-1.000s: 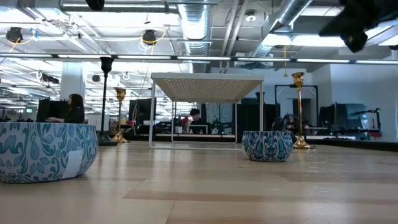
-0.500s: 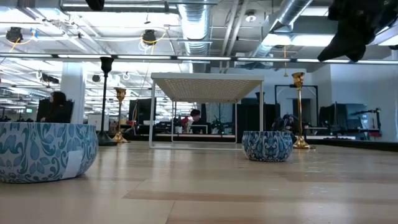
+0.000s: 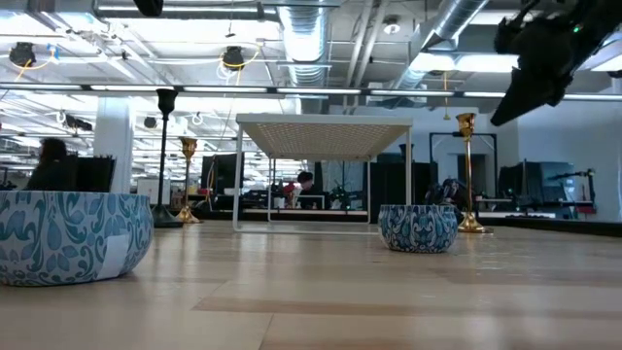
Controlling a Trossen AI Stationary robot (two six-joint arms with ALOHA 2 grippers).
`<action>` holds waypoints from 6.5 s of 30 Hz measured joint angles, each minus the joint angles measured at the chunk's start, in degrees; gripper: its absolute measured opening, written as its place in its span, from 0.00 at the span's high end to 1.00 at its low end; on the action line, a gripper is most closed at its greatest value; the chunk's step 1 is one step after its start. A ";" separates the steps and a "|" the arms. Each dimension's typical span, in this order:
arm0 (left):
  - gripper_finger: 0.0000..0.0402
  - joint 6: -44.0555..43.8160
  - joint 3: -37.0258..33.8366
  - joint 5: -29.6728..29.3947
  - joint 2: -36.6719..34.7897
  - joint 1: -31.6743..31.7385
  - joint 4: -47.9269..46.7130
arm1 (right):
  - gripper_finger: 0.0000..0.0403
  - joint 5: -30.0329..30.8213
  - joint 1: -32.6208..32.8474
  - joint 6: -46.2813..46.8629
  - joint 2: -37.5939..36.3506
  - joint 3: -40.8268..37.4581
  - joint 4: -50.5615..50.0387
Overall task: Pick & Place candle stick holders
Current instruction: Put the large golden candle holder on the shelf
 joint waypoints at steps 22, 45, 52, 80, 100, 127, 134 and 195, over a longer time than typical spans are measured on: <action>0.99 0.17 0.00 0.00 0.00 -0.01 -0.07 | 0.81 -6.73 -15.49 -5.56 2.26 -0.98 3.46; 0.99 0.02 0.00 0.00 0.00 0.00 -0.07 | 0.84 -16.35 -17.98 -20.35 -6.20 23.06 -17.48; 0.99 0.02 0.00 0.00 0.00 -0.01 -0.05 | 0.89 -13.11 -18.02 -25.06 -5.94 26.15 -19.38; 0.99 0.02 0.00 0.01 -0.01 0.01 -0.07 | 0.86 -31.62 -35.21 -33.85 5.10 9.33 -11.90; 0.99 0.17 0.00 0.02 0.09 -0.01 -0.11 | 0.36 -31.46 -35.10 -31.47 9.88 6.84 -4.49; 0.99 0.00 0.00 0.03 0.09 -0.01 -0.24 | 0.61 -31.02 -34.55 -27.42 18.59 6.43 12.63; 0.99 0.02 -0.02 0.04 0.09 -0.01 -0.26 | 0.75 -30.92 -34.55 -27.93 19.04 6.40 10.92; 0.99 0.02 -0.04 0.04 0.09 -0.01 -0.26 | 0.83 -25.46 -29.18 -46.87 55.16 78.54 -24.70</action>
